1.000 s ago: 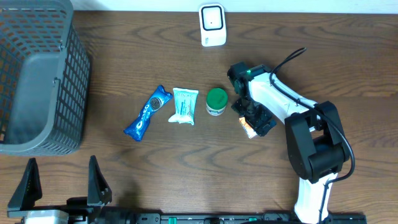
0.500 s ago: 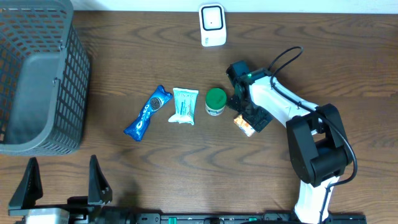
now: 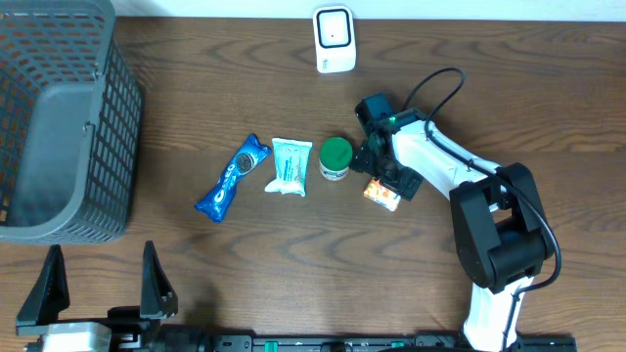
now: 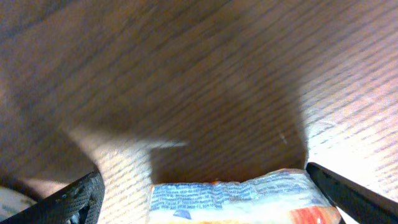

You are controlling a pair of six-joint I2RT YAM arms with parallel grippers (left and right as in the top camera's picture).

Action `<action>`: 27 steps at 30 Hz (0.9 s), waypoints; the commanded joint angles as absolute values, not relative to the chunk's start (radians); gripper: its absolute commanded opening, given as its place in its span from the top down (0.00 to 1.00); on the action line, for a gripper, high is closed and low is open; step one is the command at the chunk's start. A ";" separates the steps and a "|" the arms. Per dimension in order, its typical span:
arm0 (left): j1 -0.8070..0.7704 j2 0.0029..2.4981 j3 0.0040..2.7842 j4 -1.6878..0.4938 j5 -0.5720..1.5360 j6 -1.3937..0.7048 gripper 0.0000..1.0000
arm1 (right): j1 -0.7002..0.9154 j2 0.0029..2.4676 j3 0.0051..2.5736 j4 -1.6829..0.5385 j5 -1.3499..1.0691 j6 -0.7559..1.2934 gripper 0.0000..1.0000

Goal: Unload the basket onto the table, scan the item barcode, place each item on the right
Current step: 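Adjust the grip on the orange pack and lift it with the right gripper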

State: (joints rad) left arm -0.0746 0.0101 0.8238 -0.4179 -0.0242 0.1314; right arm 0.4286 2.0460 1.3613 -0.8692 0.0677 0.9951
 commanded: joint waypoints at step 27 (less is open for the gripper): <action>-0.071 0.003 0.813 -0.444 -0.008 0.141 0.02 | 0.417 2.154 1.020 -0.682 0.023 0.999 0.13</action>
